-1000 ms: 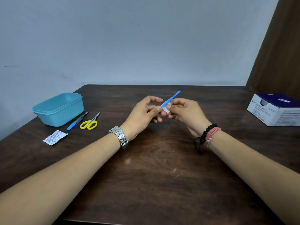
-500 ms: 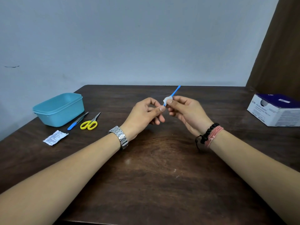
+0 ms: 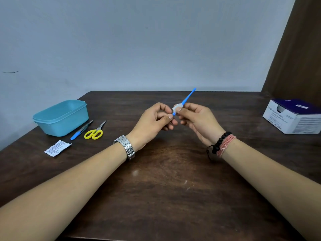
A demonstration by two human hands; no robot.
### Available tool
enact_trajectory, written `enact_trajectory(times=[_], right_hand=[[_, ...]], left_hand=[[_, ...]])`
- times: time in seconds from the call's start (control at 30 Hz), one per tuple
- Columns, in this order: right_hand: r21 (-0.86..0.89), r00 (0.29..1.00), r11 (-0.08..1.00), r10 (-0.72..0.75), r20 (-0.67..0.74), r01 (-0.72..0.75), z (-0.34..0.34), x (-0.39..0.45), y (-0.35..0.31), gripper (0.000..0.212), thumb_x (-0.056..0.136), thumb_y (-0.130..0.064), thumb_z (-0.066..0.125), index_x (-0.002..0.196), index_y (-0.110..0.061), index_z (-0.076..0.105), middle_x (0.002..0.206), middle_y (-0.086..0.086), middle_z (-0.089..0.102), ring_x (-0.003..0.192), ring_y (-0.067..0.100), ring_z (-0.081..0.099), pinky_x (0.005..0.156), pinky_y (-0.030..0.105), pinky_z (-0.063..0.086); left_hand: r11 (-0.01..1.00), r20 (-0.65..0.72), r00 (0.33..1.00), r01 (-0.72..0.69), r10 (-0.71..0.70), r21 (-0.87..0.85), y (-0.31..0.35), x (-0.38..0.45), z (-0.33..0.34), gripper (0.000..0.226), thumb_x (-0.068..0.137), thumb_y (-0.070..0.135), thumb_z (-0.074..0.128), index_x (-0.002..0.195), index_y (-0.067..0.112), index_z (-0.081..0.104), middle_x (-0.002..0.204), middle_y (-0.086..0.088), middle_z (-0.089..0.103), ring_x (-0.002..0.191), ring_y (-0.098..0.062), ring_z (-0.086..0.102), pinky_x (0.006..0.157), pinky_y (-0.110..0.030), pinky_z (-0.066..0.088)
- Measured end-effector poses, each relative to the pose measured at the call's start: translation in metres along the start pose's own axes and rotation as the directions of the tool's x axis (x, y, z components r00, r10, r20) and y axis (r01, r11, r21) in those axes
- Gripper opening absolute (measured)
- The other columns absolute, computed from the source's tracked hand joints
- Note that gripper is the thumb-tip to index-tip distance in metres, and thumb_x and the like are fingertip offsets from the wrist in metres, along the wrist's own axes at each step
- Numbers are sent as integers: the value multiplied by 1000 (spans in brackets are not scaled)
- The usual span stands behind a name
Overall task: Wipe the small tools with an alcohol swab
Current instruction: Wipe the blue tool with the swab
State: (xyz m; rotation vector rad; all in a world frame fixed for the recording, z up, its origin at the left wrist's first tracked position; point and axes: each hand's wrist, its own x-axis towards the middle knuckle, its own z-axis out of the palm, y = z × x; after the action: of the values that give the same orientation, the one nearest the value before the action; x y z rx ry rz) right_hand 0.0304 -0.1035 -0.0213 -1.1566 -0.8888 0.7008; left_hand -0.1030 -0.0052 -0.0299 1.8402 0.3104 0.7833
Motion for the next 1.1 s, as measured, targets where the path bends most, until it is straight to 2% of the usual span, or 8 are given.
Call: enact_trajectory(times=[0.1,0.27,0.43,0.63,0.83,1.0,1.1], right_hand=[[60,1000,998,-9,-27,11,-3,2,-3,9,91,-9,65,96,-9,72,81,-3,69,68,5,56,62,17,47],[-22,999,999,37,39,-36,1,0,5,10,91,-7,65,98,-9,72,75,-3,68,67,4,58,62,17,47],[65,999,998,-16,-51,19,-9,4,-6,10,91,-11,65,98,-9,72,86,-3,71,71,4,57,64,18,48],[-64,997,997,43,67,-39,-1,-1,7,10,90,-8,66,97,-9,72,75,0,68,67,7,59,60,18,47],[66,996,997,-44,-84,49,-9,3,-7,8,90,-9,66,95,-11,72,88,-1,71,70,5,56,63,17,47],[-50,1000,998,27,-2,-27,-4,0,3,10,90,-10,67,98,-13,73,84,-4,70,71,5,57,61,17,47],[-8,999,1000,-4,-35,4,-4,2,-2,10,90,-9,67,97,-12,72,88,-1,71,71,5,57,62,17,46]], left_hand=[[1000,2,1000,0,0,15,-1,0,0,7,98,6,55,96,13,53,79,-4,74,66,-13,65,65,-23,51],[999,10,1000,-7,7,45,-5,0,-2,9,98,9,56,95,17,54,81,-5,74,69,-15,67,66,-27,51],[999,6,1000,3,-3,40,-4,1,-1,7,98,9,57,96,14,53,83,-5,75,67,-15,66,66,-25,51],[998,19,1000,1,-2,61,-7,-1,-2,7,98,10,57,96,16,54,83,-6,75,69,-16,67,66,-27,51],[999,19,1000,7,-8,51,-3,0,-1,7,97,9,57,96,14,53,85,-7,76,68,-16,67,65,-25,52],[998,31,999,9,-11,68,-7,0,-3,9,97,10,58,94,17,53,85,-7,76,68,-16,67,66,-27,51],[999,23,1000,8,-9,52,-4,0,-3,9,98,9,57,94,16,53,86,-7,75,67,-15,66,65,-24,51]])
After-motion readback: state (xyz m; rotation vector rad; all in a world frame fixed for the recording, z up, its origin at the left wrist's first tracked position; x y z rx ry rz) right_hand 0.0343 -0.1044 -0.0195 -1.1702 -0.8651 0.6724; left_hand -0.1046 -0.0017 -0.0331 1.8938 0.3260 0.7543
